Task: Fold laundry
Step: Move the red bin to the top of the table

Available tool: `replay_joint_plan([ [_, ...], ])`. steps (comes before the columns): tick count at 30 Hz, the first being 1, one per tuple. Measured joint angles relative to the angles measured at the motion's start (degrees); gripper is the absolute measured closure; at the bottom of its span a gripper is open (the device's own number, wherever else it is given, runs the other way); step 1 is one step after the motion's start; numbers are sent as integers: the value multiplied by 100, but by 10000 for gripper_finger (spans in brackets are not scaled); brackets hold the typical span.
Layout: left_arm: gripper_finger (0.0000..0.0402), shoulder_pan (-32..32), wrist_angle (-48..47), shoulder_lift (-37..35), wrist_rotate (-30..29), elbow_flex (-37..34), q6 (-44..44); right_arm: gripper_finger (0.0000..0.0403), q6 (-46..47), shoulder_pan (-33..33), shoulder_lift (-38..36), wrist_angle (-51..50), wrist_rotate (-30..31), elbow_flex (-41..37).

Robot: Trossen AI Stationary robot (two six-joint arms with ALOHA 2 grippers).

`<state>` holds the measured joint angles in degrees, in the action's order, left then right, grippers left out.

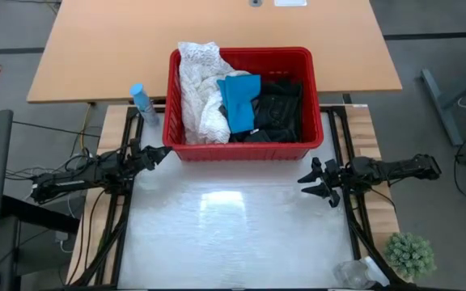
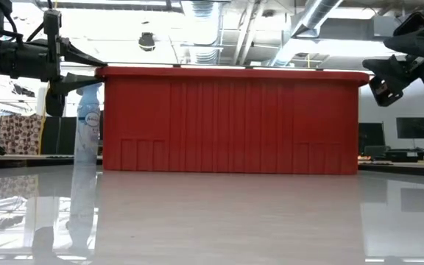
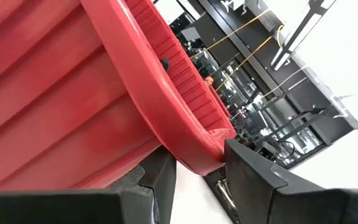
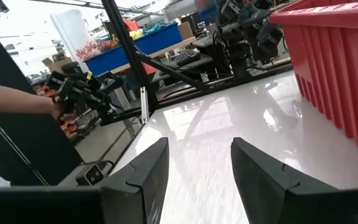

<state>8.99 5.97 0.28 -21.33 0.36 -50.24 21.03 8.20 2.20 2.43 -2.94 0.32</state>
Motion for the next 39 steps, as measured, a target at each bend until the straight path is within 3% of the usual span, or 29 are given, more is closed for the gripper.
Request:
replay_joint_plan([
  [5, 281, 0, -69, 1, -32, 0, -198, 207, 19, -4, 0, 166, 72, 2],
  [13, 281, 2, -112, 1, -12, 1, -311, 207, 784, -4, -2, 1658, 1025, 77],
  [21, 281, 2, 31, 4, -115, 0, -435, 207, -276, -8, 196, 1859, 1719, 1107],
  [30, 280, 11, 538, 31, -55, 124, -424, 207, -1562, -8, 1850, 887, 2112, 3223],
  [35, 270, 2, 619, 13, 399, 259, -519, 207, -2019, -8, 2961, -229, 2111, 4592],
  [39, 267, -4, -220, 17, 1137, 432, -437, 207, -2341, -11, 3694, -768, 2179, 5363],
])
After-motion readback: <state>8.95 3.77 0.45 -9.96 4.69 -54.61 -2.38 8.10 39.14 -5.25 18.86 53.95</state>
